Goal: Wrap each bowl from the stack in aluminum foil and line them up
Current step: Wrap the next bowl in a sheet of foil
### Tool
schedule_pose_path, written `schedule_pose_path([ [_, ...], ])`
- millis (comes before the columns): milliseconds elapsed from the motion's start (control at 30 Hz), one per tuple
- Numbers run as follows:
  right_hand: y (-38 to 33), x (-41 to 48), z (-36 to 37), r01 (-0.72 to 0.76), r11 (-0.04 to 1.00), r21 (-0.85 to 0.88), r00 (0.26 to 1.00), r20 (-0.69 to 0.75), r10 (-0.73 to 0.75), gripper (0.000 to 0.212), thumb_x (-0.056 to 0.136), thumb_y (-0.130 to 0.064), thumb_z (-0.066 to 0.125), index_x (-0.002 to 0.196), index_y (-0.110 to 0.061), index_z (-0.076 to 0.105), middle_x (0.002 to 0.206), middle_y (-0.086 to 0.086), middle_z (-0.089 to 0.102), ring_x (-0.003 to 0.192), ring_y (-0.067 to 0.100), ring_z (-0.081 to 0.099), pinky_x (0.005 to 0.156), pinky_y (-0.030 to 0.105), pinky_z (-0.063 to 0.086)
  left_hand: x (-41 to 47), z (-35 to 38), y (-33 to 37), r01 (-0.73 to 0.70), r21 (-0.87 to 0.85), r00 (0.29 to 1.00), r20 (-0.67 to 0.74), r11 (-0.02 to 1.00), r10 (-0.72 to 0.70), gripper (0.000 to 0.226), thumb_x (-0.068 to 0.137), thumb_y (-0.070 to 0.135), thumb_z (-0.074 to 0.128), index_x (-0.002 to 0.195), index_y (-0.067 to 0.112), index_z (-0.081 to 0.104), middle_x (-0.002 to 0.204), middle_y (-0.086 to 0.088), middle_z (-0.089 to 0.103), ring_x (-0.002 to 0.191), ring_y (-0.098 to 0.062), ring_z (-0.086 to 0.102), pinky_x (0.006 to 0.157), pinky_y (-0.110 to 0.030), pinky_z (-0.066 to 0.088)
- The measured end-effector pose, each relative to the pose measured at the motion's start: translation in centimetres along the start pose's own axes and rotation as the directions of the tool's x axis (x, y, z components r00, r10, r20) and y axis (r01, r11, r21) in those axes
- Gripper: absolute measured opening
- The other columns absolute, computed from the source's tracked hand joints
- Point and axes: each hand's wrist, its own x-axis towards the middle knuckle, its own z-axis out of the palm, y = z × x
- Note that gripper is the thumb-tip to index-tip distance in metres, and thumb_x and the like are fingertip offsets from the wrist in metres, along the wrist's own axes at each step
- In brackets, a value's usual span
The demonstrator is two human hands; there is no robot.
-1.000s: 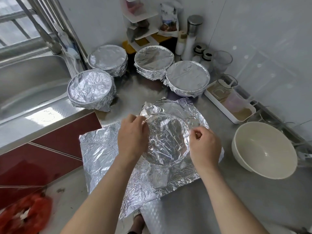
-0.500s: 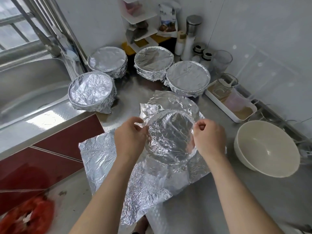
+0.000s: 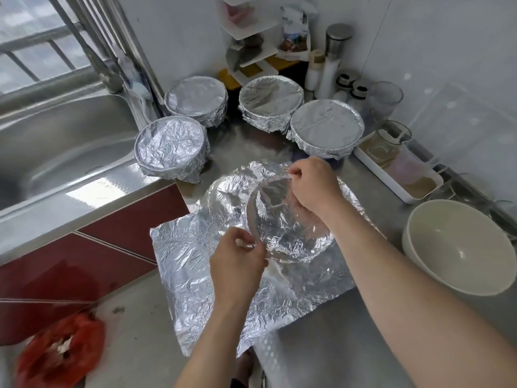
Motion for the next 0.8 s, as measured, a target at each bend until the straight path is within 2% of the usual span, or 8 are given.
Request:
schedule_pose_path([
  [100, -1.0, 0.9, 0.7, 0.069, 0.998, -0.001, 0.997, 0.025, -0.069, 0.031, 0.09, 0.001, 0.053, 0.113, -0.012, 0.069, 0.118, 0.011, 0.059, 0.105, 0.025, 0.058, 0.093, 0.032, 0.045, -0.9, 0.5, -0.3, 0.071, -0.135, 0.996, 0.066, 0.988, -0.063, 0.019, 0.082, 0.007, 0.075, 0.076, 0.011, 0.057, 0.063, -0.006, 0.07, 0.056, -0.022, 0.07, 0.067, -0.05, 0.06],
  [333, -0.6, -0.2, 2.3, 0.189, 0.977, 0.095, 0.971, 0.131, -0.201, 0.035, 0.095, -0.008, 0.049, 0.128, -0.015, 0.06, 0.128, 0.005, 0.058, 0.111, 0.024, 0.058, 0.095, 0.036, 0.048, -1.9, 1.6, -0.5, 0.095, -0.092, 0.983, 0.163, 0.991, -0.079, 0.015, 0.088, 0.014, 0.071, 0.084, 0.009, 0.057, 0.069, -0.006, 0.072, 0.054, -0.018, 0.069, 0.065, -0.047, 0.059],
  [433, 1.6, -1.7, 0.2, 0.076, 0.96, 0.271, 0.997, -0.019, -0.074, 0.038, 0.097, -0.005, 0.045, 0.132, -0.013, 0.059, 0.133, 0.002, 0.058, 0.11, 0.005, 0.058, 0.094, 0.016, 0.043, -0.9, 1.2, 0.7, -0.134, 0.148, 0.991, 0.047, 0.98, 0.129, 0.016, 0.087, 0.024, 0.07, 0.078, 0.024, 0.057, 0.065, 0.005, 0.067, 0.057, -0.011, 0.063, 0.057, -0.031, 0.052],
  [500, 3.7, -3.3, -1.5, -0.049, 0.93, 0.363, 0.999, 0.01, 0.049, 0.046, 0.094, 0.001, 0.042, 0.133, -0.018, 0.058, 0.115, -0.004, 0.064, 0.07, -0.014, 0.053, 0.066, 0.001, 0.039, 0.1, 1.4, 2.0, -0.318, 0.248, 0.947, 0.041, 0.915, 0.318, 0.007, 0.088, 0.023, 0.067, 0.084, 0.027, 0.063, 0.076, 0.011, 0.068, 0.069, -0.008, 0.061, 0.061, -0.027, 0.047],
  [600, 6.9, -5.5, -2.5, -0.217, 0.91, 0.354, 0.963, 0.229, 0.141, 0.064, 0.088, 0.009, 0.039, 0.138, -0.03, 0.051, 0.085, -0.019, 0.05, 0.036, -0.001, 0.042, 0.04, 0.008, 0.031, 1.5, 3.4, 2.8, -0.633, 0.438, 0.766, 0.236, 0.638, 0.598, 0.017, 0.087, 0.026, 0.069, 0.103, 0.023, 0.071, 0.112, 0.004, 0.07, 0.101, -0.019, 0.062, 0.081, -0.03, 0.047],
  [667, 7.7, -5.7, -1.8, -0.223, 0.922, 0.316, 0.946, 0.299, 0.127, 0.071, 0.085, 0.01, 0.04, 0.14, -0.034, 0.047, 0.106, -0.013, 0.055, 0.046, -0.006, 0.047, 0.048, 0.008, 0.035, 2.4, 4.6, 2.1, -0.718, 0.521, 0.665, 0.316, 0.462, 0.677, 0.026, 0.087, 0.033, 0.069, 0.112, 0.025, 0.07, 0.131, -0.004, 0.062, 0.119, -0.027, 0.057, 0.099, -0.04, 0.045],
  [733, 8.2, -5.5, -1.2, -0.191, 0.939, 0.287, 0.95, 0.294, 0.103, 0.071, 0.084, 0.008, 0.044, 0.138, -0.038, 0.046, 0.132, -0.012, 0.051, 0.082, -0.011, 0.055, 0.077, 0.017, 0.047, 3.4, 5.2, 2.0, -0.687, 0.587, 0.689, 0.337, 0.429, 0.641, 0.038, 0.092, 0.044, 0.058, 0.129, 0.034, 0.058, 0.149, -0.006, 0.045, 0.138, -0.029, 0.04, 0.113, -0.05, 0.03],
  [800, 8.5, -5.2, -0.6, -0.164, 0.95, 0.265, 0.962, 0.257, 0.094, 0.066, 0.087, 0.004, 0.05, 0.135, -0.042, 0.048, 0.143, -0.012, 0.046, 0.12, 0.007, 0.052, 0.105, 0.036, 0.042, 4.7, 5.2, 2.3, -0.65, 0.641, 0.727, 0.37, 0.407, 0.578, 0.048, 0.096, 0.055, 0.045, 0.142, 0.043, 0.04, 0.16, -0.005, 0.025, 0.148, -0.027, 0.02, 0.119, -0.053, 0.011],
])
